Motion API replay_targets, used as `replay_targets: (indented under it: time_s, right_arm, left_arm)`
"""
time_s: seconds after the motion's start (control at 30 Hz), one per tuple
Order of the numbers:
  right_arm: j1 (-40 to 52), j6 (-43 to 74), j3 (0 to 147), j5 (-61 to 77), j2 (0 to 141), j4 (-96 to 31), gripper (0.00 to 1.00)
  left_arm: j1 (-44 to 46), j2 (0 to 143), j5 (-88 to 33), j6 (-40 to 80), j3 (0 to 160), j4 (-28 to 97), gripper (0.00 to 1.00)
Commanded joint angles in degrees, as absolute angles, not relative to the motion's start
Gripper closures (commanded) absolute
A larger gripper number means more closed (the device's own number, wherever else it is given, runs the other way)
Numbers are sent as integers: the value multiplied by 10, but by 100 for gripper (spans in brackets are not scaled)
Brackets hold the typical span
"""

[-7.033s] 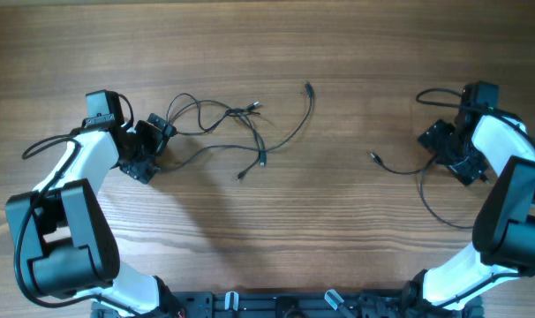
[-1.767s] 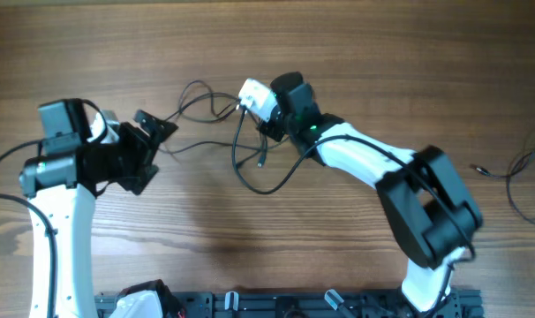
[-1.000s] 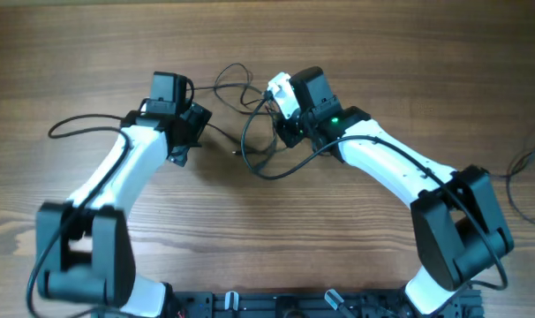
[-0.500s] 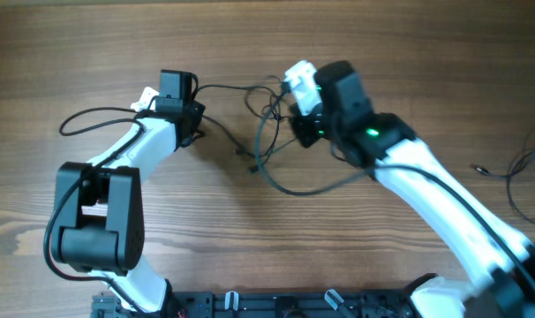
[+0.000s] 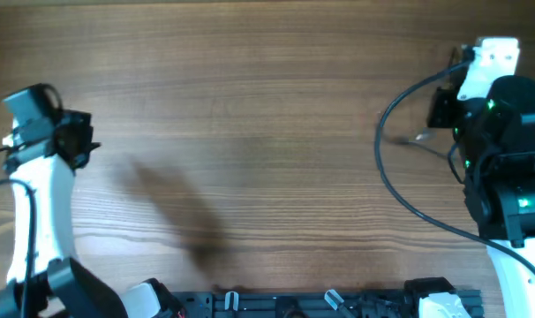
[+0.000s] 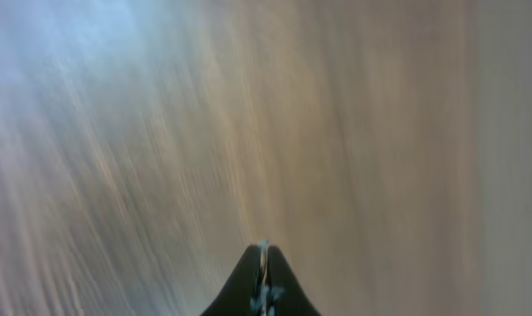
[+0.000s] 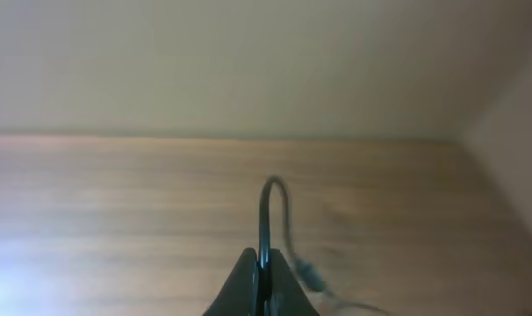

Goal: Untangle cables

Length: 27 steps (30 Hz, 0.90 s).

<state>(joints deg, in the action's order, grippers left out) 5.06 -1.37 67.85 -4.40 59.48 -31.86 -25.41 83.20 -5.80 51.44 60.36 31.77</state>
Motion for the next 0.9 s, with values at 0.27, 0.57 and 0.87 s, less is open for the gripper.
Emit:
replay_targets:
  time_s: [0.27, 0.57, 0.87]
  right_arm:
    - [239, -11, 676, 278, 697, -203, 95]
    - [435, -175, 676, 188, 736, -286, 96]
    - [424, -160, 676, 57, 748, -306, 0]
  left_arm:
    - [-202, 834, -300, 452, 608, 345, 65]
    - [-178, 834, -274, 452, 608, 344, 56]
    - [-178, 834, -274, 452, 608, 344, 32]
